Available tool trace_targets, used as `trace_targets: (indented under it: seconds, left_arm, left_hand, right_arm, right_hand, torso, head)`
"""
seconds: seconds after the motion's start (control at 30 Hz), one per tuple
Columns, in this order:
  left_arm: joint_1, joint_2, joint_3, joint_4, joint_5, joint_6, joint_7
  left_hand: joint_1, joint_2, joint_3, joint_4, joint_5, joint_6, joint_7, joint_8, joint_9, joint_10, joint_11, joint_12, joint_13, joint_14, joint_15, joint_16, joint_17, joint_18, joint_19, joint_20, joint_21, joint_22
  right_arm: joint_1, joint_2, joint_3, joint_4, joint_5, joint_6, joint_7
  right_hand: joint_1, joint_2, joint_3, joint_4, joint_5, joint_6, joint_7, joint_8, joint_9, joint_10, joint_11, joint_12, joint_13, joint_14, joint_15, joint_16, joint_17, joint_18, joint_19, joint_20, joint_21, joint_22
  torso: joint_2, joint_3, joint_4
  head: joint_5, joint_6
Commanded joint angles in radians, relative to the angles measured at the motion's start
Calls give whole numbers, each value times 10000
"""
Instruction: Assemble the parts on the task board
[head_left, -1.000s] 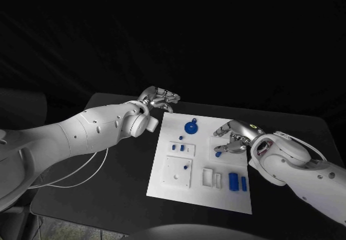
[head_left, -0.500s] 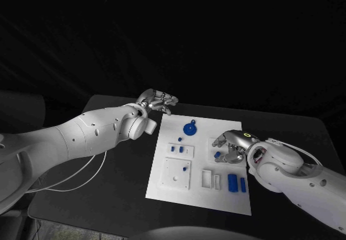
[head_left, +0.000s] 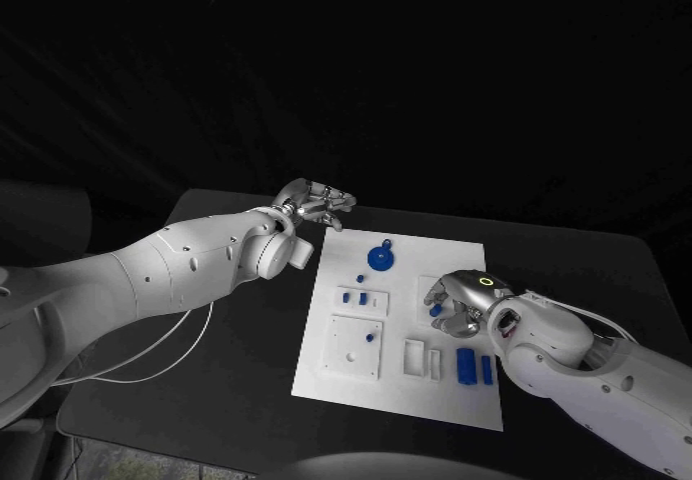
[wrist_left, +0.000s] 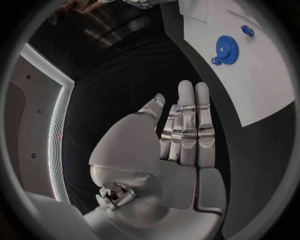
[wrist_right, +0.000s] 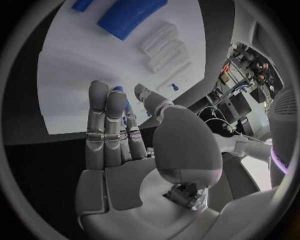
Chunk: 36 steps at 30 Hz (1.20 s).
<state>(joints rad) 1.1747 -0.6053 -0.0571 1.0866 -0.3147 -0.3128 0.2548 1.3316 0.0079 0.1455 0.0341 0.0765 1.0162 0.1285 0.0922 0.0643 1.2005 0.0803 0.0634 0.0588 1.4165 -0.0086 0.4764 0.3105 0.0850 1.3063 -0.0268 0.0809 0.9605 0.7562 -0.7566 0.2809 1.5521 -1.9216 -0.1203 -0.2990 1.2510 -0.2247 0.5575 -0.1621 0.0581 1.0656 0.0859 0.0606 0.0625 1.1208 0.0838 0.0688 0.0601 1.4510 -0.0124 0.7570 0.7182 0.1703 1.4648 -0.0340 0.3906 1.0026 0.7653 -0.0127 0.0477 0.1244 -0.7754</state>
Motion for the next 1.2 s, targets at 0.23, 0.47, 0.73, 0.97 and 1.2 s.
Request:
trace_targets:
  seconds: [0.23,0.47,0.73,0.97,1.2]
  left_arm:
    - [0,16,4,8,108,169,12]
    - [-1,8,3,3,109,175,-13]
    - [-1,11,3,1,109,191,-28]
    - [-1,10,2,-9,109,204,-66]
    - [-1,24,1,-28,109,222,-123]
  left_hand:
    - [1,94,-56,-18,-33,-60,12,3,-7,-52,5,-22,14,-39,19,12,-11,-67,-29,14,12,-6]
    - [-18,116,-54,4,-34,-62,12,5,-6,-55,6,-22,14,-38,21,14,-11,-68,-26,14,12,-9]
    - [-18,116,-54,4,-34,-62,12,5,-6,-55,6,-22,14,-38,21,14,-11,-68,-26,14,12,-9]
    - [-15,123,-53,18,-31,-81,16,-1,-8,-59,7,-22,14,-40,22,12,-13,-67,-25,15,10,-17]
    - [-33,120,-67,45,-37,-120,29,-14,-8,-80,15,-22,14,-46,28,5,-17,-67,-29,20,3,-28]
  right_arm:
    - [-14,103,-162,-41,-853,-584,-288]
    - [-15,143,-210,-88,-924,-599,-330]
    - [-19,169,-254,-147,-1009,-696,-438]
    - [-21,183,-262,-213,-1064,-717,-516]
    - [-28,223,-275,-273,-1084,-699,-537]
  right_hand:
    - [-228,11,1145,-129,-59,344,63,24,18,421,-72,-44,-15,-11,-105,103,-27,-139,386,-115,132,-2]
    - [-168,283,1365,-189,-57,851,150,51,36,1048,-226,1,-5,-10,-183,145,-10,-199,379,-175,186,44]
    - [-116,535,1455,-426,-45,1155,151,30,46,1310,-275,-68,2,-26,-213,192,5,-262,350,-225,278,175]
    - [-135,579,1487,-508,-47,1220,139,27,46,1331,-283,-69,2,-35,-221,205,8,-267,340,-236,307,245]
    - [-200,461,1431,-554,-59,1182,144,22,40,1275,-265,-70,1,-40,-204,192,-2,-272,320,-224,248,252]
  torso:
    - [8,0,16]
    - [11,-11,11]
    - [11,-4,22]
    - [16,-3,19]
    - [17,-5,24]
  head:
    - [-17,-9]
    - [-33,-28]
    - [-43,-30]
    - [-46,-43]
    - [-56,-58]
